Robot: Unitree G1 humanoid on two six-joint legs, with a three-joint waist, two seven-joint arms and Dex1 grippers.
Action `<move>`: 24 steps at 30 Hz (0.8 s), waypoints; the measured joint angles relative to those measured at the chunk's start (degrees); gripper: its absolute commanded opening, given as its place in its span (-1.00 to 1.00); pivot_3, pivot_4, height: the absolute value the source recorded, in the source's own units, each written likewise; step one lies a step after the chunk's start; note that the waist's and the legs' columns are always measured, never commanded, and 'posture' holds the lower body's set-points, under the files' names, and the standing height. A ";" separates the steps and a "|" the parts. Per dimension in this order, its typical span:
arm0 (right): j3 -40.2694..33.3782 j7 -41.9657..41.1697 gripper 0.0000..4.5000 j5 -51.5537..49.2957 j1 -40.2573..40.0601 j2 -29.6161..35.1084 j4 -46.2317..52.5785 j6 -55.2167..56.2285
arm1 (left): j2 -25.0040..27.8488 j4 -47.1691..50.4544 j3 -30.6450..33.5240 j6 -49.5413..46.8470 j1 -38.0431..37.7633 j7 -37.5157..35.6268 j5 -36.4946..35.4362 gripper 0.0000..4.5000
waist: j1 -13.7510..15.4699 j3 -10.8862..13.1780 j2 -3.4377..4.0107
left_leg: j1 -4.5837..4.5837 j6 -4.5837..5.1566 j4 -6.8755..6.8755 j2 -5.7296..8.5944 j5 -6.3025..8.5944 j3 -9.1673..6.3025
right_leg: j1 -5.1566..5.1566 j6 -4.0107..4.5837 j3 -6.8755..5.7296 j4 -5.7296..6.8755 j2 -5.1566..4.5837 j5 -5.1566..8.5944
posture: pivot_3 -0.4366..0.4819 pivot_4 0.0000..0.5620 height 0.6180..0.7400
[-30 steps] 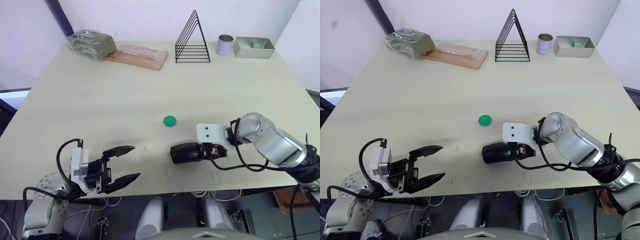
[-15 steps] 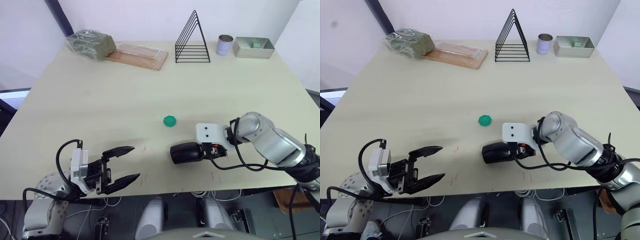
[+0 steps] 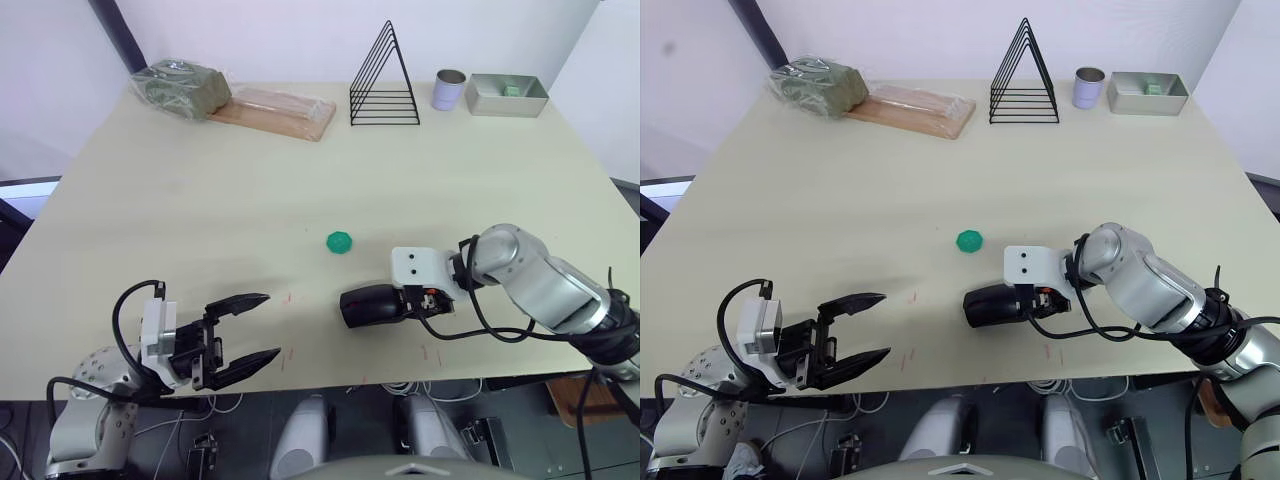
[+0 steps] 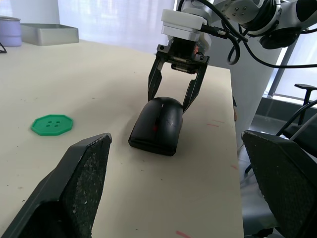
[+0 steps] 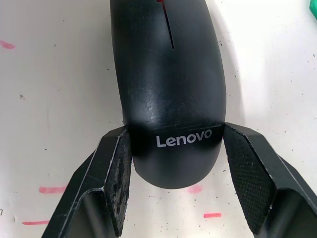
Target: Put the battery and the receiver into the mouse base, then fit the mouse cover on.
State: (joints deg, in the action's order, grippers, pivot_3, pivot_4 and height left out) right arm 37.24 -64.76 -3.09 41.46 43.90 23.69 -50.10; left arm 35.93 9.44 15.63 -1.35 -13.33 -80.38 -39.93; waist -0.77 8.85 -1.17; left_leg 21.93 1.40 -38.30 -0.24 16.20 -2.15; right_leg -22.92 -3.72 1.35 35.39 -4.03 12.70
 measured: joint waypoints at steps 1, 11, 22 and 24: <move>0.00 0.00 0.04 0.00 0.00 0.00 0.00 0.00 | 0.00 -0.01 0.00 0.10 -0.02 -0.02 0.00 1.00 | 0.00 0.00 0.00 | 0.00 0.00 0.00 0.00 0.00 0.00 | 0.00 0.00 0.00 0.00 0.00 0.00 | -0.05 -0.47 1.00; 0.00 -0.11 0.04 0.23 0.00 -0.23 -0.02 0.04 | 0.00 -1.08 0.00 0.56 -0.05 -0.58 0.03 1.00 | -0.02 0.00 0.00 | 0.00 0.00 0.00 -0.01 0.00 0.00 | 0.00 0.00 0.00 0.00 0.00 0.00 | -0.05 -0.47 1.00; 0.00 -0.55 0.04 0.41 0.00 -0.37 -0.02 0.20 | 0.00 -1.29 0.00 0.73 -0.04 -0.99 0.08 1.00 | -0.03 0.01 0.01 | 0.00 0.00 0.01 -0.01 0.00 0.00 | -0.01 0.00 0.00 0.00 0.00 0.00 | -0.05 -0.47 1.00; 0.00 -0.61 0.04 0.41 0.00 -0.38 -0.02 0.21 | 0.00 -1.29 0.00 0.73 -0.03 -0.99 0.08 1.00 | -0.03 0.01 0.01 | 0.00 0.00 0.01 -0.01 0.00 0.00 | -0.01 0.00 0.00 0.00 0.00 0.00 | -0.05 -0.47 1.00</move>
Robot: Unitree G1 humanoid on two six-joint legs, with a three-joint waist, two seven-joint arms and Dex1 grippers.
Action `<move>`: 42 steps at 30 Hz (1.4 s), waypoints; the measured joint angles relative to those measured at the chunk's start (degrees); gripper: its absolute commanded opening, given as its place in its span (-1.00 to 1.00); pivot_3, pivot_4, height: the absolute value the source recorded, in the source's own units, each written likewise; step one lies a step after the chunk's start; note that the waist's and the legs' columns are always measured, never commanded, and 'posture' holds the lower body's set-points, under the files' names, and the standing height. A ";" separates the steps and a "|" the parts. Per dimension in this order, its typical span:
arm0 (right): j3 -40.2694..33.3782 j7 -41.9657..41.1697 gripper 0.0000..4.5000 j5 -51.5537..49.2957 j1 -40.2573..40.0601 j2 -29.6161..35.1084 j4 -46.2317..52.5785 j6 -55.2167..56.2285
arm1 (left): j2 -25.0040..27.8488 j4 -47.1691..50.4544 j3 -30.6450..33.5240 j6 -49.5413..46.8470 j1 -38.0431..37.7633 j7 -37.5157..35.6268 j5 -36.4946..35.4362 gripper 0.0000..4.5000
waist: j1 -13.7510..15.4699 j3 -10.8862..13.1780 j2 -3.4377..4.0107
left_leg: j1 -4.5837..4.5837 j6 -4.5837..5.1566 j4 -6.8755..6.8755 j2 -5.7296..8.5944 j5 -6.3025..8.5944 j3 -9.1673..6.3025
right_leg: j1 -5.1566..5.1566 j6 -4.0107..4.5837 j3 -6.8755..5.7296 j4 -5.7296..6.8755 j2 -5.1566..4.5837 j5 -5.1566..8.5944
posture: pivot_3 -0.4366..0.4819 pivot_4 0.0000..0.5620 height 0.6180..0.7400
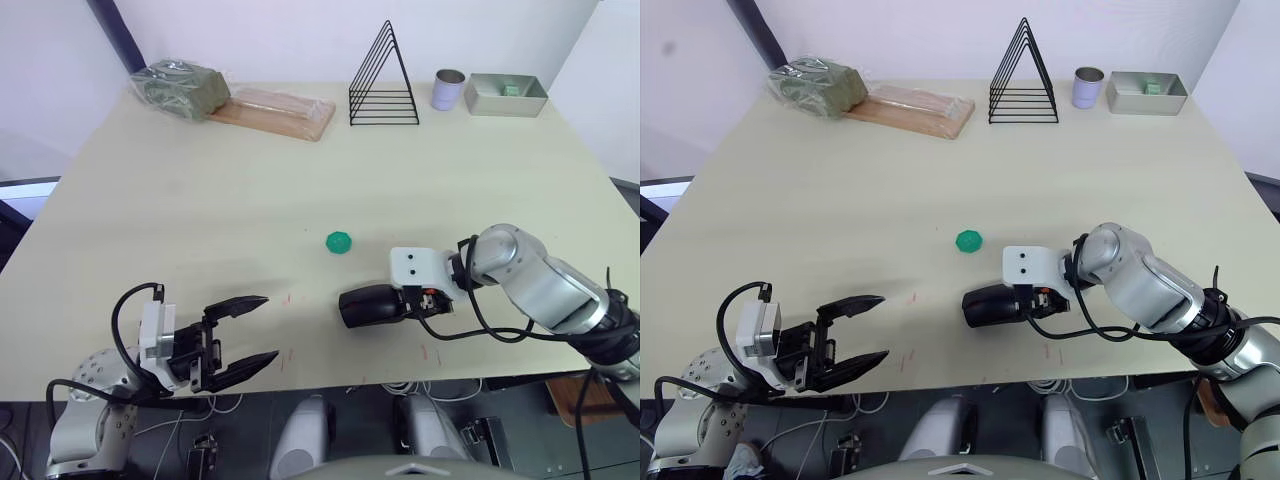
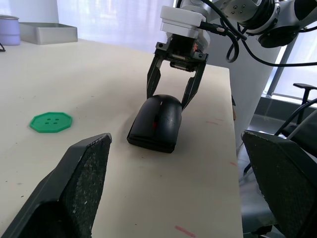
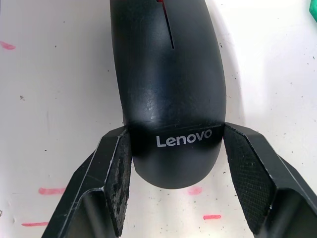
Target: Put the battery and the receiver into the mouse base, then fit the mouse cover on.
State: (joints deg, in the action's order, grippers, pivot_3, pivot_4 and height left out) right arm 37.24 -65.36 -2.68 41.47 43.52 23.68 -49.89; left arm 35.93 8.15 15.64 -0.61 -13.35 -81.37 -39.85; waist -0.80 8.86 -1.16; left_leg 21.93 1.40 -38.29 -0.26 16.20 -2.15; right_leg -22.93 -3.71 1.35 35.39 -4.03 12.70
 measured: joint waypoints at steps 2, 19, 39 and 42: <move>0.00 -0.05 0.04 0.01 0.00 0.00 0.00 0.01 | 0.00 0.00 0.00 0.00 0.03 0.02 0.01 1.00 | 0.00 0.00 0.00 | 0.00 0.00 0.00 0.00 0.00 0.00 | 0.00 0.00 0.00 0.00 0.00 0.00 | -0.05 -0.47 1.00; 0.00 -0.16 0.04 0.06 0.00 -0.06 -0.01 0.12 | 0.01 0.01 0.00 -0.16 0.18 0.61 0.03 1.00 | 0.00 0.00 0.00 | 0.00 0.00 0.00 0.00 0.00 0.00 | 0.00 0.00 0.00 0.00 0.00 0.00 | -0.05 -0.47 1.00; -6.76 -1.20 0.96 -5.18 -0.54 -0.62 0.95 -0.61 | 0.02 0.37 -0.39 -1.36 0.88 1.86 0.04 1.00 | 0.05 0.03 0.02 | 0.04 0.00 0.01 0.00 0.00 0.00 | -0.04 0.00 0.01 -0.01 -0.01 0.00 | -0.05 -0.47 1.00; -12.05 -1.58 0.96 -10.46 -0.78 -2.79 3.79 -1.09 | 0.02 0.47 -0.39 -1.42 0.91 1.91 0.04 1.00 | 0.04 0.02 0.01 | 0.04 0.00 0.04 -0.01 0.00 -0.01 | -0.05 0.00 0.00 -0.01 0.00 0.00 | -0.05 -0.47 1.00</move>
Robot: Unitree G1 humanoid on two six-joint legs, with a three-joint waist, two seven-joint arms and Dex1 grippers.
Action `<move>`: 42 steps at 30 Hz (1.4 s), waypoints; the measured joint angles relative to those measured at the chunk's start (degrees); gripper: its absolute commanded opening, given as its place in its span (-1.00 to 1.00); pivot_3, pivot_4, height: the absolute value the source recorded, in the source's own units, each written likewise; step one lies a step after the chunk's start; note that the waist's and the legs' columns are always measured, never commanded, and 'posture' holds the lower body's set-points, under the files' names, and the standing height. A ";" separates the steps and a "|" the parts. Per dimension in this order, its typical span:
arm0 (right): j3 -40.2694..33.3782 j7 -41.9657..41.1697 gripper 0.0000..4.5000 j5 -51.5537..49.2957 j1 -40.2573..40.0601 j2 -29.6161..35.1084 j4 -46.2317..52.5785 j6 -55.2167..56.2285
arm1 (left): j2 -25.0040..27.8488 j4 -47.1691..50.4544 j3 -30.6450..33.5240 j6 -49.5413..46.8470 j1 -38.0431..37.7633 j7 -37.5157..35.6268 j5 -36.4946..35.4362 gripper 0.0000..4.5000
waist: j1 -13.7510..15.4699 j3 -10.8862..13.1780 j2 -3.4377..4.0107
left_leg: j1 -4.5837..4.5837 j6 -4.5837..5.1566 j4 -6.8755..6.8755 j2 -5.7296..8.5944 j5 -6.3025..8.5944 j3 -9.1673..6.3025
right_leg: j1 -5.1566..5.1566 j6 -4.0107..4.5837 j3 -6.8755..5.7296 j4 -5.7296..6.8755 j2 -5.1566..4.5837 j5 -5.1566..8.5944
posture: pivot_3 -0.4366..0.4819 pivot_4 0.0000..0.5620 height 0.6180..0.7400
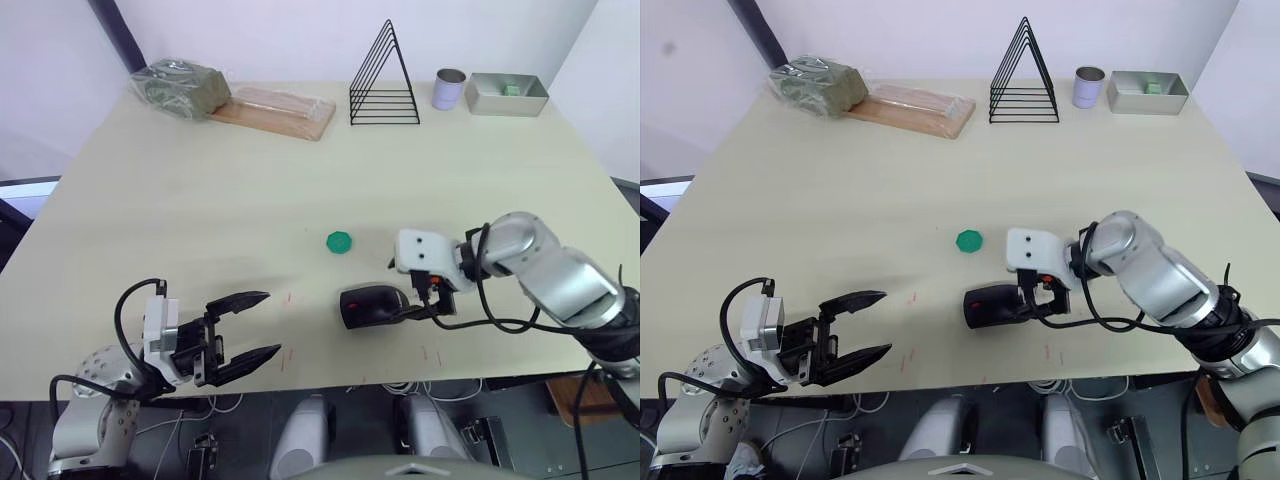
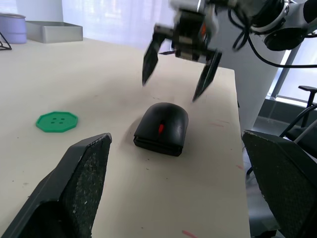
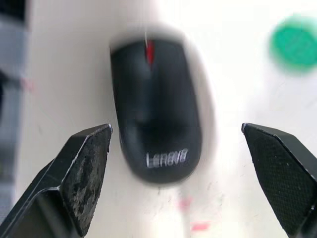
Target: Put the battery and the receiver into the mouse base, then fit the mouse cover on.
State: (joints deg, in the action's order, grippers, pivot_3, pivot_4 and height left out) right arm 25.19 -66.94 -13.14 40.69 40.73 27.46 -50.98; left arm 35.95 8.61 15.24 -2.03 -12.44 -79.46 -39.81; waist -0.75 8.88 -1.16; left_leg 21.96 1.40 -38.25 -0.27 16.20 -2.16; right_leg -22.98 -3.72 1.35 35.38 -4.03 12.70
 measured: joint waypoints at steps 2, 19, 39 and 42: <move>-1.28 0.86 0.96 -1.65 -0.27 -1.96 0.57 -0.25 | 0.00 0.01 0.00 -0.01 0.00 0.01 0.00 1.00 | -0.01 0.00 0.00 | -0.01 0.00 0.00 0.00 0.00 0.01 | 0.00 0.00 0.01 0.00 0.00 0.00 | -0.05 -0.47 1.00; 5.55 7.71 0.16 -2.54 0.51 -11.94 -6.61 1.58 | 0.18 0.00 -0.02 -0.22 0.95 0.47 0.30 1.00 | -0.03 0.03 0.05 | 0.02 0.00 0.00 0.03 0.00 0.03 | -0.04 0.01 0.03 0.02 -0.01 -0.01 | -0.05 -0.47 1.00; 8.30 7.20 -0.19 0.15 1.32 -14.36 -12.82 5.92 | 0.71 0.93 -0.03 -0.84 0.80 1.17 0.31 1.00 | -0.06 0.08 0.13 | 0.01 0.00 0.00 0.03 0.00 0.03 | -0.05 0.01 0.03 0.04 0.01 -0.01 | -0.05 -0.47 1.00; 8.30 7.22 -0.19 0.35 1.32 -14.56 -12.83 6.09 | 0.77 0.93 -0.03 -1.09 0.80 1.23 0.30 1.00 | -0.06 0.08 0.14 | 0.01 0.00 0.00 0.03 0.00 0.02 | -0.05 0.01 0.02 0.05 0.01 -0.01 | -0.05 -0.47 1.00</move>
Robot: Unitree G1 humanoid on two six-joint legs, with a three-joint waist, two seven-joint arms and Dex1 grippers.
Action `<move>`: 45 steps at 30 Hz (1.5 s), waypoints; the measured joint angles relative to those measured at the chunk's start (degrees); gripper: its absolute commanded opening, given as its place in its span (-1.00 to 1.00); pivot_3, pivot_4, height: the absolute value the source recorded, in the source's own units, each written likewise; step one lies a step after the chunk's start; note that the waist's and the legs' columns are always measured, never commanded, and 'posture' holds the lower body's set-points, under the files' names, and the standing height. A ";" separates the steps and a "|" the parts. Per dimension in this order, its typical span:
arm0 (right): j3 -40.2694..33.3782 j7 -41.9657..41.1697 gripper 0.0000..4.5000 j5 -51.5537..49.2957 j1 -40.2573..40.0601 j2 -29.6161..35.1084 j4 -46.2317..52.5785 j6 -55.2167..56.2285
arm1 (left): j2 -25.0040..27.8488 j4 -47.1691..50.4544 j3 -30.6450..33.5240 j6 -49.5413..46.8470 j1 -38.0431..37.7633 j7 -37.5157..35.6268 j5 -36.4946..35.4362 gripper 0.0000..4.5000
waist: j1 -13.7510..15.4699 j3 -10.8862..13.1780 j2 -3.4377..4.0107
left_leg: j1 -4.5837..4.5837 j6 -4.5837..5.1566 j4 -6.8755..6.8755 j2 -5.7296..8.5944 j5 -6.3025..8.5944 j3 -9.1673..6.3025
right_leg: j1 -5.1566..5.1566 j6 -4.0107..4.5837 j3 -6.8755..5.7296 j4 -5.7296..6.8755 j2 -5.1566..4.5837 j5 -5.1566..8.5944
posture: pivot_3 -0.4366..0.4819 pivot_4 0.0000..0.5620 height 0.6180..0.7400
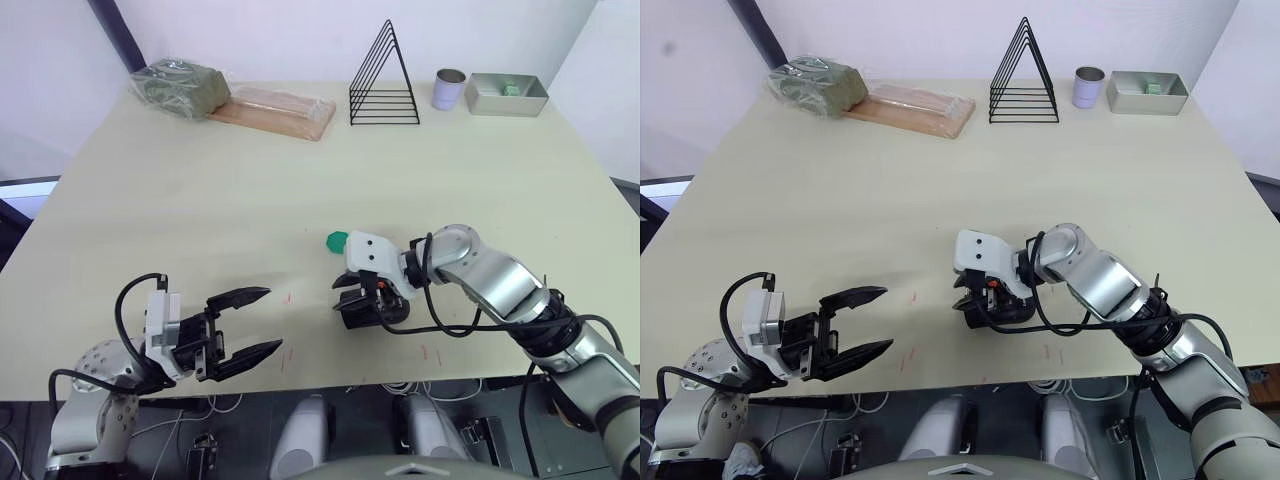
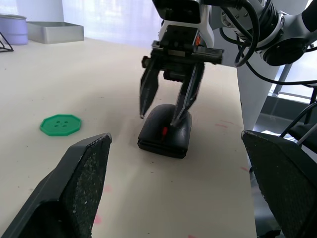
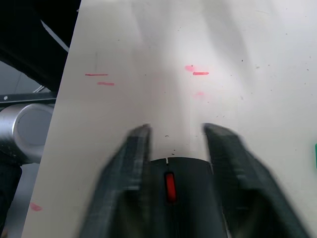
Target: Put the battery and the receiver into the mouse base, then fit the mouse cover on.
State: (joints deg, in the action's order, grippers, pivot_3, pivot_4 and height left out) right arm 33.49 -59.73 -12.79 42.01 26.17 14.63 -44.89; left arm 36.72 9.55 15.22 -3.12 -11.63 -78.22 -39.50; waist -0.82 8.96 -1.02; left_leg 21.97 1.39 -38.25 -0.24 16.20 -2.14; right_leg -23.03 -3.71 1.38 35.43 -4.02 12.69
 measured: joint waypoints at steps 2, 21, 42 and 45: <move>0.00 -0.02 -0.19 0.06 0.00 -0.19 -0.02 0.04 | 0.00 0.02 0.00 -0.11 0.00 0.06 0.00 1.00 | 0.01 0.01 0.02 | 0.00 0.00 0.00 0.00 0.00 0.00 | 0.00 0.00 0.00 0.00 0.00 0.00 | -0.05 -0.47 1.00; 2.08 -1.74 -0.19 1.83 -0.61 -0.14 -4.26 0.50 | 0.00 1.32 0.00 -0.61 -0.43 1.37 -0.02 1.00 | -0.01 0.04 0.06 | 0.00 0.00 0.00 0.01 0.00 0.00 | 0.00 0.00 0.00 0.00 0.00 0.00 | -0.05 -0.47 1.00; 3.68 -2.88 -0.19 4.59 -1.62 0.26 -6.77 3.96 | 0.00 3.35 0.01 -1.54 -1.45 2.38 -0.02 1.00 | 0.15 -0.17 -0.06 | -0.10 0.00 0.00 0.03 0.00 -0.01 | 0.12 0.00 -0.01 -0.01 -0.02 0.01 | -0.05 -0.47 1.00; 3.68 -2.95 -0.19 4.73 -1.70 0.27 -6.87 4.22 | 0.00 3.35 0.01 -1.55 -1.81 2.34 -0.02 1.00 | 0.19 -0.20 -0.07 | -0.11 0.00 0.00 0.02 0.00 -0.02 | 0.12 0.00 -0.02 -0.01 -0.02 0.01 | -0.05 -0.47 1.00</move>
State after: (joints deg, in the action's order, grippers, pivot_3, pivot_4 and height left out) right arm 37.17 -62.67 -8.06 40.31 26.44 7.77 -40.67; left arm 36.72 12.90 15.23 -4.67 -13.44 -75.88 -39.52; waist -0.63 8.76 -1.09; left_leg 21.87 1.39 -38.25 -0.21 16.20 -2.16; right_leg -22.91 -3.71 1.36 35.42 -4.04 12.70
